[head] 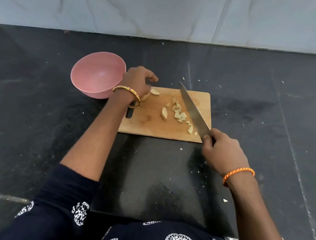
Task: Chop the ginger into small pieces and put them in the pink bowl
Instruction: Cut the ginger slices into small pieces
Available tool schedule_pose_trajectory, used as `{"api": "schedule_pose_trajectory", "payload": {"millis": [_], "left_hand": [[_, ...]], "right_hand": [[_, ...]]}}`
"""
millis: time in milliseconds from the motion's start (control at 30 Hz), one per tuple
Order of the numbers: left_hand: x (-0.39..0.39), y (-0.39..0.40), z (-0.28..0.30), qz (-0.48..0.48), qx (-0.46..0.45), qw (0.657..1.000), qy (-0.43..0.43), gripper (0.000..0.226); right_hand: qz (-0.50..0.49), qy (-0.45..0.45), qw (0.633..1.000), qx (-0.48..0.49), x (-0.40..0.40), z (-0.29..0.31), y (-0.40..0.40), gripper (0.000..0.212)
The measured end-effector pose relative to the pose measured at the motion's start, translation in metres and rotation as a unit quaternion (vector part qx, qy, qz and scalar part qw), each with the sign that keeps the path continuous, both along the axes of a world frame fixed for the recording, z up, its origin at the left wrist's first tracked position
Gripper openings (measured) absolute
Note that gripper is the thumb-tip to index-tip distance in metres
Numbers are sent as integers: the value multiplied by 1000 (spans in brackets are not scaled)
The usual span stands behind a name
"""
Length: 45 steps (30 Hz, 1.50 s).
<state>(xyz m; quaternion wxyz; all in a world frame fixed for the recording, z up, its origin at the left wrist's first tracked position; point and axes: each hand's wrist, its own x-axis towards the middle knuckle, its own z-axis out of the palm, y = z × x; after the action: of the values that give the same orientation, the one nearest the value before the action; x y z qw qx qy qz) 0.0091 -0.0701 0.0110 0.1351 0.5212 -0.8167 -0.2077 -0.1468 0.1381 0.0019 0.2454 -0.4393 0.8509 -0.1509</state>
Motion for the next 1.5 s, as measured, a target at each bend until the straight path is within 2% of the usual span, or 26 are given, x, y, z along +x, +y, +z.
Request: {"api": "schedule_pose_trajectory", "payload": {"millis": [67,200,267,467,733,833,967,1033,1167,1300,1400,1500], "left_hand": [[-4,-2,-1,-38,10,996,-83,32],[-19,-4,-9,-78,12,984,-159,34],[-24,-4,-14,-72,3,983,-168,32],[-27,-1,-21,-48,-40,990,-125,20],[-29,1,-23,-138,-125,962,-201,27],[-32,0,-17,-157,-135,962,-176,27],[-30,16,-11,-233,-180,955,-42,19],[-20,28,-18,-278,-181,943,-14,15],[4,44,-40,-331,-164,929,-26,24],[10,55,-43,-326,-110,938,-36,33],[14,56,-42,-324,-96,941,-29,26],[13,55,-39,-317,-84,944,-26,29]], "right_hand": [[-17,-13,1000,-17,0,-1,1,21],[-1,-35,999,-33,0,0,1,21],[0,-47,998,-43,-1,0,2,21],[-3,-70,996,-58,0,0,3,21],[-4,-91,995,-47,0,-1,2,24],[-8,-94,994,-46,-1,-2,2,23],[-14,-96,994,-54,-5,-2,3,23],[-19,-96,993,-58,-6,-2,4,24],[-25,-102,992,-65,-7,-1,4,24],[-18,-108,991,-71,-3,0,4,25],[-14,-109,991,-72,-1,0,5,25],[-19,-107,992,-70,-2,-1,6,25]]}}
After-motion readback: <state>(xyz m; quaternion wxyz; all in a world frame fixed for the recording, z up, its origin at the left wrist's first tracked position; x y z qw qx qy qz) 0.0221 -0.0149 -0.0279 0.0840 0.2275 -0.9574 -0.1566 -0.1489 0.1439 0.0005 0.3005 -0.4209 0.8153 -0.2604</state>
